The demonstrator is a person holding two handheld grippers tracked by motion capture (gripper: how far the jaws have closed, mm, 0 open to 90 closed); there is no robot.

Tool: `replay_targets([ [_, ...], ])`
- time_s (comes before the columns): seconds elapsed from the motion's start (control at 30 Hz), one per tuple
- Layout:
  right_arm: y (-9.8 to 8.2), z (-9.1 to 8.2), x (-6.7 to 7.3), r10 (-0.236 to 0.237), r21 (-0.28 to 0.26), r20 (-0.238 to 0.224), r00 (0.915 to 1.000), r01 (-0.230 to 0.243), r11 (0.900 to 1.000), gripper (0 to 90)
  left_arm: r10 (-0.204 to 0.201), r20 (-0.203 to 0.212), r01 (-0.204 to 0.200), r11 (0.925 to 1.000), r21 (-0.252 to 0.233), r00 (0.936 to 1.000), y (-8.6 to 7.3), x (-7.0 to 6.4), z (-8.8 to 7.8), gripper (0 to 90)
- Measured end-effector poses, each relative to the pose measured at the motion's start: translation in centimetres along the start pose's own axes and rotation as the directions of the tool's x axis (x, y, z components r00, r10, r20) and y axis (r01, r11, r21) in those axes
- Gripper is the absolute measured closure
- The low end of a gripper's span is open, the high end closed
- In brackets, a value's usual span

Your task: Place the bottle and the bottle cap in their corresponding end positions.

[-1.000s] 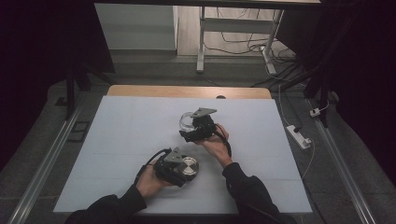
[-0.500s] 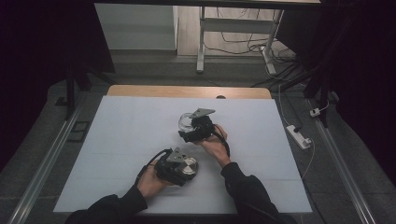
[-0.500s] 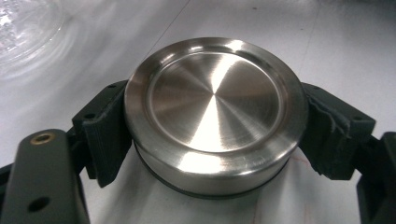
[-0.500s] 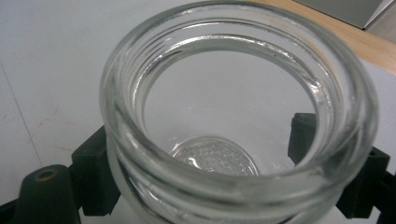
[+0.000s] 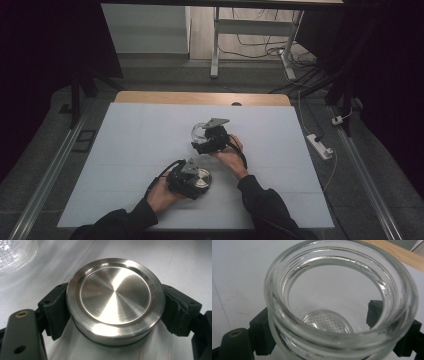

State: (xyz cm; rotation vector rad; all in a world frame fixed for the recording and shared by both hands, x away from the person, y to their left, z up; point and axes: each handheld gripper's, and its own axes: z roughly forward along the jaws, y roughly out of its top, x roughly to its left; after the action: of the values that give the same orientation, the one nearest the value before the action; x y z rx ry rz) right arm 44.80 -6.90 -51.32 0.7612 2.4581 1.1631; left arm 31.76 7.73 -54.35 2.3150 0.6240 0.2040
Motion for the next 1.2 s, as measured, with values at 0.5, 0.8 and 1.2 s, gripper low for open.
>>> replay_targets([
  [0.5,0.5,-1.0,0.3,0.010,-0.026,-0.028,0.9996,-0.011,1.000,2.7,-0.053,0.027,0.055,0.9971,-0.053,0.9982,-0.3,0.3,-1.3,8.1],
  [0.8,0.5,-1.9,0.2,0.034,-0.022,-0.016,0.9993,-0.035,0.999,1.0,-0.089,0.049,0.093,0.9898,-0.107,0.9949,-0.9,0.5,-3.2,4.8],
  [1.2,-0.1,-3.5,0.0,0.047,-0.012,-0.008,0.9988,-0.047,0.999,0.4,-0.124,0.109,0.140,0.9789,-0.149,0.9862,-1.9,1.3,-5.0,0.0],
])
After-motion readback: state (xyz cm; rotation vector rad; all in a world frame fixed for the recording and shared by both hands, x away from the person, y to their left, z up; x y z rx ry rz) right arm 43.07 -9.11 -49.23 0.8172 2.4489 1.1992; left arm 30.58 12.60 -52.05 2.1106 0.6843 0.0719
